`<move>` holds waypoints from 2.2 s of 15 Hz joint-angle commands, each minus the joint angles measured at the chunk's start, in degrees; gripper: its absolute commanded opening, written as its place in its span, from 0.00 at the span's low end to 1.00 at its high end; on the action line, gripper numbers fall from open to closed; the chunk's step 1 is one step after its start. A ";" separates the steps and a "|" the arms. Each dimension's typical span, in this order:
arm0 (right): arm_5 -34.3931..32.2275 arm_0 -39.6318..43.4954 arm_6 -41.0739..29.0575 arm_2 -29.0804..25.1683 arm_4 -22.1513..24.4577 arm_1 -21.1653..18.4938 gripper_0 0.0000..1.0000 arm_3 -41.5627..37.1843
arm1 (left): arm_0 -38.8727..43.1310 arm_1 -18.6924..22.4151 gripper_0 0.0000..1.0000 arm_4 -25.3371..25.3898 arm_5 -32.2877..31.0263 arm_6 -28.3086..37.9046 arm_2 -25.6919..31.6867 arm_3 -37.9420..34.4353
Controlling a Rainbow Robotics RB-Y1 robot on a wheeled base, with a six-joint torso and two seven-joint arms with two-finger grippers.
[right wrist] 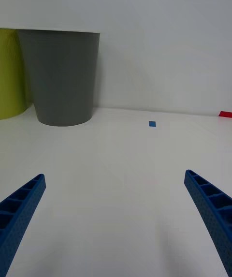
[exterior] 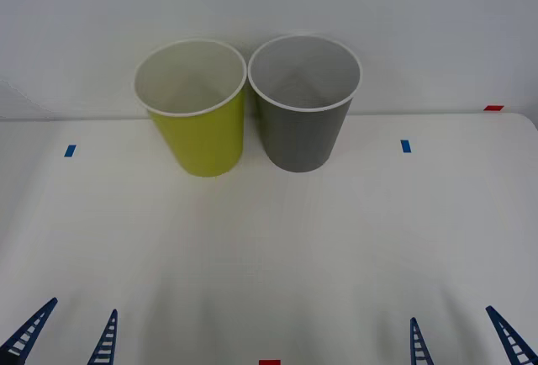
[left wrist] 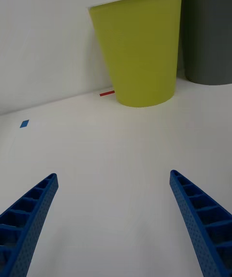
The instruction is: Put cans in the gray bin and PET bottles in the light green bin.
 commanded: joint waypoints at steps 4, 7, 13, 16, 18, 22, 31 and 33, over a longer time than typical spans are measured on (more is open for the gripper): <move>0.00 0.00 0.00 0.00 0.00 0.00 1.00 0.00 | -0.08 -0.07 0.79 0.14 0.04 -0.25 -0.03 -0.01; 0.00 0.00 0.00 0.00 0.00 0.00 1.00 0.00 | -0.08 -0.07 0.79 0.14 0.04 -0.25 -0.03 -0.01; 0.00 0.00 0.00 0.00 0.00 0.00 1.00 0.00 | -0.08 -0.07 0.79 0.14 0.04 -0.25 -0.03 -0.01; 0.00 0.00 0.00 0.00 0.00 0.00 1.00 0.00 | -0.08 -0.07 0.79 0.14 0.04 -0.25 -0.03 -0.01; 0.00 0.00 0.00 0.00 0.00 0.00 1.00 0.00 | -0.08 -0.07 0.79 0.14 0.04 -0.25 -0.03 -0.01; 0.00 0.00 0.00 0.00 0.00 0.00 1.00 0.00 | -0.08 -0.07 0.79 0.14 0.04 -0.25 -0.03 -0.01; 0.00 0.00 0.00 0.00 0.00 0.00 1.00 0.00 | -0.08 -0.07 0.79 0.14 0.04 -0.25 -0.03 -0.01; 0.00 0.00 0.00 0.00 0.00 0.00 1.00 0.00 | -0.08 -0.07 0.79 0.14 0.04 -0.25 -0.03 -0.01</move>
